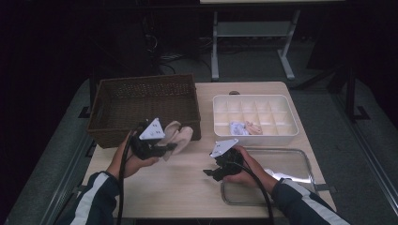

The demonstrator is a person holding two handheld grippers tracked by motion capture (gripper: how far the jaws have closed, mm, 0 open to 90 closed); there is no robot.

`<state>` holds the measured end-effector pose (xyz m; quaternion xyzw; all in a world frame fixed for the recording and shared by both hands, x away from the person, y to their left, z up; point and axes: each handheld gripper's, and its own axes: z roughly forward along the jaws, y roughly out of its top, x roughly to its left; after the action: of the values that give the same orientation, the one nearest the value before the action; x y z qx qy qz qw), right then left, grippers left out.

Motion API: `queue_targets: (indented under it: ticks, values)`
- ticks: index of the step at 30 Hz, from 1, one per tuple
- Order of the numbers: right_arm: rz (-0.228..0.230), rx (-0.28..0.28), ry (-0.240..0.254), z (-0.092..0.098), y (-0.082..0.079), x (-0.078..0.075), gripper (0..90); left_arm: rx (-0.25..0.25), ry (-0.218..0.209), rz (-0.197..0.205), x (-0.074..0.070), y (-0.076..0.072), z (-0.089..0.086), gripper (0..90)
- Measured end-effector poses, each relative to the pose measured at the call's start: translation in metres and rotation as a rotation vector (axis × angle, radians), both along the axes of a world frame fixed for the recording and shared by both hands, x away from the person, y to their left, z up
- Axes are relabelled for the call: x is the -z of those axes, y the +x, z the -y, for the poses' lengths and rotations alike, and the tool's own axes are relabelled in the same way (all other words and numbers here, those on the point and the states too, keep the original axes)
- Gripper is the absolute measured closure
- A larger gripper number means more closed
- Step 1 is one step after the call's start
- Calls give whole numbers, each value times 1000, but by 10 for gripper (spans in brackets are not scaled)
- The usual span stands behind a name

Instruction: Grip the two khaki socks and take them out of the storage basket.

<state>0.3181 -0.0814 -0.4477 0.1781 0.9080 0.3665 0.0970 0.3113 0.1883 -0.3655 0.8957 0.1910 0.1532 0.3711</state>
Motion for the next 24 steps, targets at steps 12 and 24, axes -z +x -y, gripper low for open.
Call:
queue_targets:
  ticks: [12, 24]
  values:
    - [7, -16, -1, -2, -3, 0, 362, 73, 60, -132, 71, -17, 16, 695]
    - [41, -76, 35, -8, -10, -8, 587, -21, -19, -141, 75, -20, -7, 291]
